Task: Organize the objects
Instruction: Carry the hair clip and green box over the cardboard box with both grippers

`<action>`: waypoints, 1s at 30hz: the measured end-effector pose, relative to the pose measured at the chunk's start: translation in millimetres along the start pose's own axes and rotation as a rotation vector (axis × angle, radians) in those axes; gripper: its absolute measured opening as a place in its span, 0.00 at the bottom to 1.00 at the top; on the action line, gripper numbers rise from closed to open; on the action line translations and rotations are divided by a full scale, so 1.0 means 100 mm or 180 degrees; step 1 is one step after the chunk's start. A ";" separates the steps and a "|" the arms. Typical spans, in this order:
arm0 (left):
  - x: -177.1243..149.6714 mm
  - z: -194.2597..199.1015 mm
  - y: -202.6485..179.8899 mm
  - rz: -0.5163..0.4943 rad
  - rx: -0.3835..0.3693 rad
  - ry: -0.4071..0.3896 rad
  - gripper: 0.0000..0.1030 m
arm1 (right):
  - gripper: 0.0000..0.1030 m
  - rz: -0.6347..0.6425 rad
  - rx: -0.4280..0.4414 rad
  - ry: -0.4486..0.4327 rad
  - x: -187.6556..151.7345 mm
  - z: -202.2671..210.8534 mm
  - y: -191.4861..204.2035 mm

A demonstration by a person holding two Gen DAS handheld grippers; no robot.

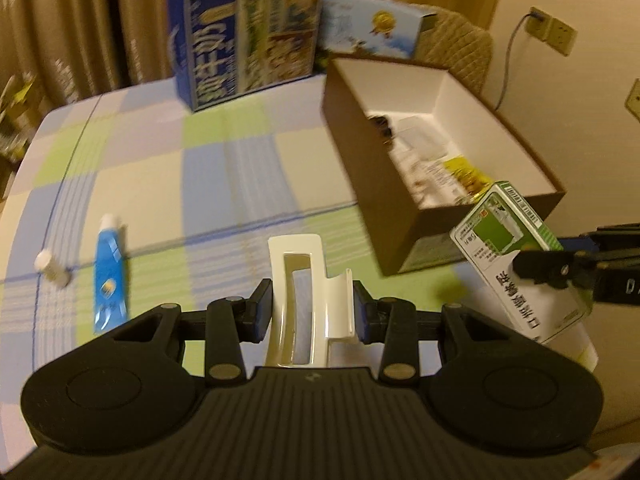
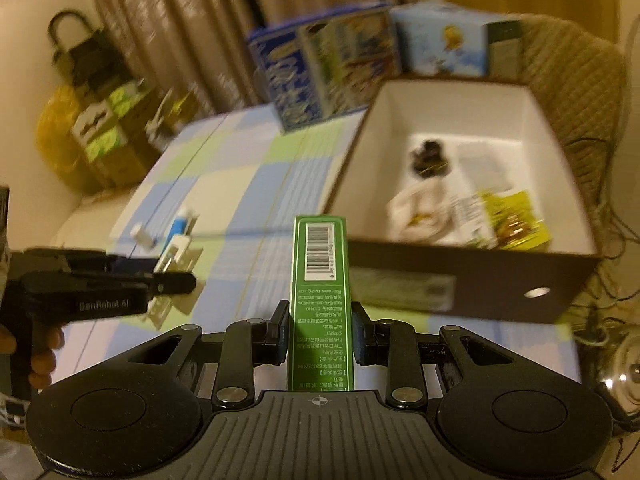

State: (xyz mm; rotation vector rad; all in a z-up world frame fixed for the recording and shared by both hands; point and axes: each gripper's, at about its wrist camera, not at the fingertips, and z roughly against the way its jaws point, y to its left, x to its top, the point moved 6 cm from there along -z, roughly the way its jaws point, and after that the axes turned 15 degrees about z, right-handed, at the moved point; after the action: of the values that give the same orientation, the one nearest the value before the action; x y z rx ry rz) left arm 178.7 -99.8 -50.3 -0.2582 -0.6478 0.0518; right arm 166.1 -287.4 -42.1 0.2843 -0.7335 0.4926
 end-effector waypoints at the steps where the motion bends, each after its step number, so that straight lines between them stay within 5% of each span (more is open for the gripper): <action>1: 0.03 -0.01 -0.07 -0.0025 -0.0030 -0.0016 0.34 | 0.26 -0.0026 -0.0042 -0.0041 0.03 0.05 -0.06; 15: 0.62 -0.38 -0.94 -0.0277 -0.0230 -0.0195 0.34 | 0.26 -0.0246 -0.0460 -0.0402 0.48 0.31 -1.00; 30: 1.23 -1.32 -1.46 -0.0482 -0.0138 -0.0011 0.34 | 0.26 -0.0265 -0.0697 -0.0184 0.85 -0.48 -1.84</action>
State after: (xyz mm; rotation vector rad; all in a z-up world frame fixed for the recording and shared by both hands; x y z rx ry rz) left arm 351.4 -254.7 -41.5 -0.2501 -0.6708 -0.1072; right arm 343.6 -395.4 -31.4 0.1240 -0.8213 0.3229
